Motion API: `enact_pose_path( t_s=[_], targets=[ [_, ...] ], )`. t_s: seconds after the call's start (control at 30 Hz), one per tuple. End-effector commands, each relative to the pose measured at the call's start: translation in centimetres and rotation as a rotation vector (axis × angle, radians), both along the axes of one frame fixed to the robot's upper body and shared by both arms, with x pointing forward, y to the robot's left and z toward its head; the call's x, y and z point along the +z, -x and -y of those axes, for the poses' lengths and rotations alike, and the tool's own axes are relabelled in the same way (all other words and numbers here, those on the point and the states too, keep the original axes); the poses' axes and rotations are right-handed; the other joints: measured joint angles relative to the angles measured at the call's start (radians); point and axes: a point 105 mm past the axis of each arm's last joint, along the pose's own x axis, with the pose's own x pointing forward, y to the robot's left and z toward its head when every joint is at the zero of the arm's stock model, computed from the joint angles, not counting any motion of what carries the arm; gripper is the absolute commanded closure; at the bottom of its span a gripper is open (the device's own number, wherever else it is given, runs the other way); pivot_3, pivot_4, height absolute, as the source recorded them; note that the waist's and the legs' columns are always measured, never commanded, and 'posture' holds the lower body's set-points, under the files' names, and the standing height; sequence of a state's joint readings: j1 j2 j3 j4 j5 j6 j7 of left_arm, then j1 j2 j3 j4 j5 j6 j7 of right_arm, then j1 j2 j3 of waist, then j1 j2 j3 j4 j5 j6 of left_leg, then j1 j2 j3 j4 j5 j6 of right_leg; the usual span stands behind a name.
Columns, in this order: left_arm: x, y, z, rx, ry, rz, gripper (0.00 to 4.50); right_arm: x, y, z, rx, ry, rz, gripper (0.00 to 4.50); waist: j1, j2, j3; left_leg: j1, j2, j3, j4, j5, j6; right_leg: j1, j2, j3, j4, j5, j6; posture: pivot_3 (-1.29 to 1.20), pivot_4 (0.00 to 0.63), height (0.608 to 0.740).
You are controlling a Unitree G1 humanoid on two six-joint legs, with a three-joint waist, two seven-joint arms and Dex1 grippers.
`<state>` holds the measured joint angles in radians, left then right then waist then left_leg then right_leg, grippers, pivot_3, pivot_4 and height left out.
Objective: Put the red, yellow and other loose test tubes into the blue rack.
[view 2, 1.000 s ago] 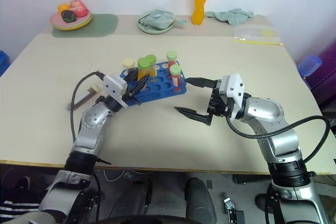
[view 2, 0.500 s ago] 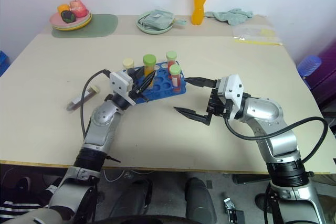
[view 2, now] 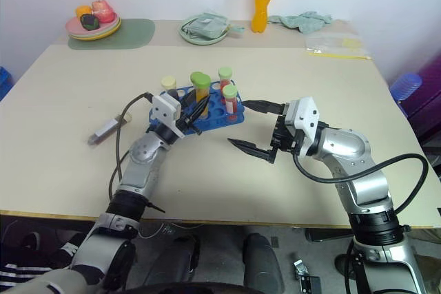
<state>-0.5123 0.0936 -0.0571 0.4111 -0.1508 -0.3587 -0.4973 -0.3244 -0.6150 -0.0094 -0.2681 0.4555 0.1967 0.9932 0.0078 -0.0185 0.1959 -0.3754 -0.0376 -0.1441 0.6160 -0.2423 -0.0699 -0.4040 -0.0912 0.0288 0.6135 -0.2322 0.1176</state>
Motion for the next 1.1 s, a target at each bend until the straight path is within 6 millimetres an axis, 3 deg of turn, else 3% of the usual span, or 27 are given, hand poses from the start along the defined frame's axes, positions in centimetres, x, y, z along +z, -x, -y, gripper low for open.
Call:
enact_pose_path(
  t_s=[0.03, 0.33, 0.47, 0.53, 0.57, 0.6, 0.63, 0.7, 0.73, 0.83, 0.93, 1.1],
  targets=[
    [0.0, 0.1, 0.1, -0.01, 0.021, 0.003, 3.74, 1.4, 0.2, -0.2, 0.008, -0.018, 0.066, 0.0, 0.0, 0.0, 0.0, 0.0, 0.0, 0.0, 0.0, 0.0, 0.0, 0.0, 0.0, 0.0, 0.0, 0.0, 0.0, 0.0, 0.15, 0.74],
    [-0.3, 0.1, 0.7, -0.019, 0.006, 0.008, 3.74, 1.4, 0.1, -0.3, 0.001, -0.018, 0.071, 0.0, 0.0, 0.0, 0.0, 0.0, 0.0, 0.0, 0.0, 0.0, 0.0, 0.0, 0.0, 0.0, 0.0, 0.0, 0.0, 0.0, 0.15, 0.74],
    [-0.5, 0.0, -0.1, -0.006, 0.029, -0.017, 3.74, 1.4, 0.1, -0.3, 0.001, -0.016, 0.072, 0.0, -0.001, 0.0, 0.0, 0.0, 0.0, 0.0, 0.0, 0.0, 0.0, 0.0, 0.0, 0.0, 0.0, 0.0, 0.0, 0.0, 0.15, 0.74],
    [-0.3, 0.1, -0.5, -0.036, 0.068, -0.042, 2.69, 1.3, 0.0, -0.3, 0.002, -0.013, 0.075, 0.0, -0.002, 0.0, 0.0, 0.0, 0.0, 0.0, 0.0, 0.0, 0.0, 0.0, 0.0, 0.0, 0.0, 0.0, 0.0, 0.0, 0.15, 0.74],
    [-0.1, 0.3, -0.6, -0.054, 0.085, -0.043, 2.45, 1.3, 0.0, -0.3, 0.001, -0.012, 0.076, 0.0, -0.003, 0.0, 0.0, 0.0, 0.0, 0.0, 0.0, 0.0, 0.0, 0.0, 0.0, 0.0, 0.0, 0.0, 0.0, 0.0, 0.15, 0.74],
    [0.0, 0.3, -0.9, -0.04, 0.086, -0.034, 1.72, 1.3, 0.0, -0.3, 0.001, -0.011, 0.076, 0.0, -0.004, 0.0, 0.0, 0.0, 0.0, 0.0, 0.0, 0.0, 0.0, 0.0, 0.0, 0.0, 0.0, 0.0, 0.0, 0.0, 0.15, 0.74],
    [0.2, 0.3, -1.1, -0.02, 0.084, -0.027, 1.38, 1.3, -0.1, -0.3, 0.001, -0.011, 0.076, 0.0, -0.005, 0.0, 0.0, 0.0, 0.0, 0.0, 0.0, 0.0, 0.0, 0.0, 0.0, 0.0, 0.0, 0.0, 0.0, 0.0, 0.15, 0.74],
    [0.4, 0.5, -1.3, -0.025, 0.076, -0.02, 0.25, 1.3, -0.2, -0.3, 0.001, -0.01, 0.076, 0.0, -0.005, 0.0, 0.0, 0.0, 0.0, 0.0, 0.0, 0.0, 0.0, 0.0, 0.0, 0.0, 0.0, 0.0, 0.0, 0.0, 0.15, 0.74],
    [0.5, 0.6, -1.5, -0.025, 0.064, -0.021, 0.05, 1.3, -0.2, -0.3, 0.002, -0.01, 0.076, 0.0, -0.005, 0.0, 0.0, 0.0, 0.0, 0.0, 0.0, 0.0, 0.0, 0.0, 0.0, 0.0, 0.0, 0.0, 0.0, 0.0, 0.15, 0.74],
    [0.3, 1.1, -1.7, -0.043, 0.012, -0.072, 0.05, 1.2, -0.3, -0.4, 0.005, -0.007, 0.077, 0.0, -0.01, 0.0, 0.0, 0.0, 0.0, 0.0, 0.0, 0.0, 0.0, 0.0, 0.0, 0.0, 0.0, 0.0, 0.0, 0.0, 0.15, 0.74],
    [1.9, 2.4, -3.1, -0.003, -0.035, -0.118, 0.05, 1.1, -0.3, -0.3, 0.01, -0.003, 0.074, 0.0, -0.024, 0.0, 0.0, 0.0, 0.0, -0.001, 0.0, 0.0, 0.0, 0.0, 0.0, 0.0, 0.0, 0.0, 0.0, 0.0, 0.15, 0.74],
    [2.1, 6.3, -5.8, -0.023, -0.183, -0.284, 0.05, 0.9, -0.4, -0.2, 0.018, 0.001, 0.069, 0.0, -0.03, 0.0, 0.0, 0.001, 0.001, -0.001, -0.001, 0.0, 0.0, -0.001, 0.001, 0.0, 0.002, -0.001, 0.001, 0.0, 0.15, 0.74]
  ],
)
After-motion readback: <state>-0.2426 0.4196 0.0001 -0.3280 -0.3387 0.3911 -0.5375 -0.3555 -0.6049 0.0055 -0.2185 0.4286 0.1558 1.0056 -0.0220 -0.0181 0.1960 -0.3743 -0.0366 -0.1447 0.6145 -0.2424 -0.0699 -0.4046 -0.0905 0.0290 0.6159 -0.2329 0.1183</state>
